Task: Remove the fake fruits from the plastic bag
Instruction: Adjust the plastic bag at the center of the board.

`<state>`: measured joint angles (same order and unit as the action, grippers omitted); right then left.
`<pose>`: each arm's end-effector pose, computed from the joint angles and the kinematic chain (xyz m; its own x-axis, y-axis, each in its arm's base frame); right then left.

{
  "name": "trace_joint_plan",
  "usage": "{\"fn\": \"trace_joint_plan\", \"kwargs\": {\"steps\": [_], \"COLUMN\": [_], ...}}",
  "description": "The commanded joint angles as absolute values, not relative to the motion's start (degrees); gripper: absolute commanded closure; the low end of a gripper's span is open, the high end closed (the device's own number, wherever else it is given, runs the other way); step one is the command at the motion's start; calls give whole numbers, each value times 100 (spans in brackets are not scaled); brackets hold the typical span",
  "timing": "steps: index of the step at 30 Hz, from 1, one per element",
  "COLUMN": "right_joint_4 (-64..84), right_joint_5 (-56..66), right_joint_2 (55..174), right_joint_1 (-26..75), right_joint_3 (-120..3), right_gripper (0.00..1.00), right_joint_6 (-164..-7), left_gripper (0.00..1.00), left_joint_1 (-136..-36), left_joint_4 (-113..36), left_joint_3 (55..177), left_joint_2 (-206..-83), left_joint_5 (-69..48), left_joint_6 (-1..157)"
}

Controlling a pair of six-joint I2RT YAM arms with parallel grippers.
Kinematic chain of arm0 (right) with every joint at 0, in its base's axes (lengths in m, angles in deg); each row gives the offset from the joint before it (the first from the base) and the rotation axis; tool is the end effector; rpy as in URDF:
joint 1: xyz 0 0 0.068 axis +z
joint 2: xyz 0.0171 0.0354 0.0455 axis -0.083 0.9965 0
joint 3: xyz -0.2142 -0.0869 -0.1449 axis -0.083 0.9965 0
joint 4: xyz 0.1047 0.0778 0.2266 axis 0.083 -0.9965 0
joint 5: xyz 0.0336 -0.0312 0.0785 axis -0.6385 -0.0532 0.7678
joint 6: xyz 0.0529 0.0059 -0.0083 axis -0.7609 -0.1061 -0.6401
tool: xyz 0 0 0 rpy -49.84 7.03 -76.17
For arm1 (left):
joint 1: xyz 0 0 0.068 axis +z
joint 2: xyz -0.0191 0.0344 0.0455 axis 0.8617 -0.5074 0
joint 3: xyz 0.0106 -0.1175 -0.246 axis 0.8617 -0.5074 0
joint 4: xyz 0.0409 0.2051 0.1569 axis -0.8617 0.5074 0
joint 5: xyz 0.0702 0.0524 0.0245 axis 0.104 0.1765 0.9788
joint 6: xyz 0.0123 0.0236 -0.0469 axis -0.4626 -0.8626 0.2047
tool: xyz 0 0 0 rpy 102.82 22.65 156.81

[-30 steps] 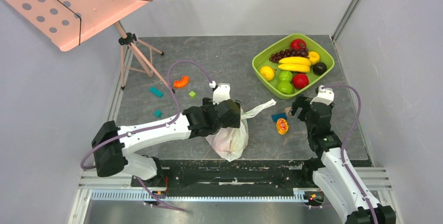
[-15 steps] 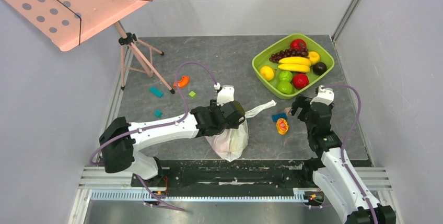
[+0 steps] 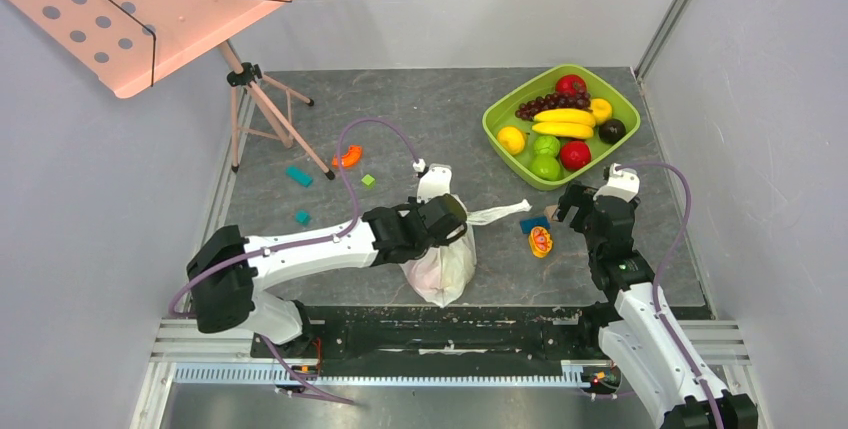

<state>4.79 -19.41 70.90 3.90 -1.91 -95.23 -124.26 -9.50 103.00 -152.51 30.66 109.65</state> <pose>0.1603 0.0139 0.2079 -0.3575 0.2192 -0.9078 0.2292 0.9629 0.1422 0.1470 -0.2661 0.2460 -0.6667 0.0639 -0.7426 0.2187 0.9692 -0.1129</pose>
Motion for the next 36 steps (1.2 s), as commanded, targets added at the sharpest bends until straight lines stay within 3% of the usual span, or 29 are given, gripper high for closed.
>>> {"fn": "trace_joint_plan", "kwargs": {"steps": [1, 11, 21, 27, 36], "right_joint_4": [430, 297, 902, 2391, 4154], "right_joint_5": [-2024, -1791, -527, 686, 4017], "right_joint_2": [7028, 6735, 6424, 6223, 6733], "right_joint_1": [403, 403, 402, 400, 396], "right_joint_3": [-489, -1046, -1309, -756, -260], "right_gripper": [2, 2, 2, 3, 15], "right_joint_6": [-9449, -9114, -8524, -8537, -8480], "left_gripper": [98, 98, 98, 98, 98], "left_joint_1": [-12438, -12389, -12233, -12154, -12145], "left_joint_4": [-1282, -1420, -1793, -1738, -1891], "left_joint_3": [10403, 10815, 10374, 10055, 9428], "left_joint_2": [-14831, -14306, -13333, -13037, -12476], "left_joint_5": [3270, 2151, 1005, -169, -648], "left_joint_6": [10029, 7414, 5394, 4175, 2639]}}
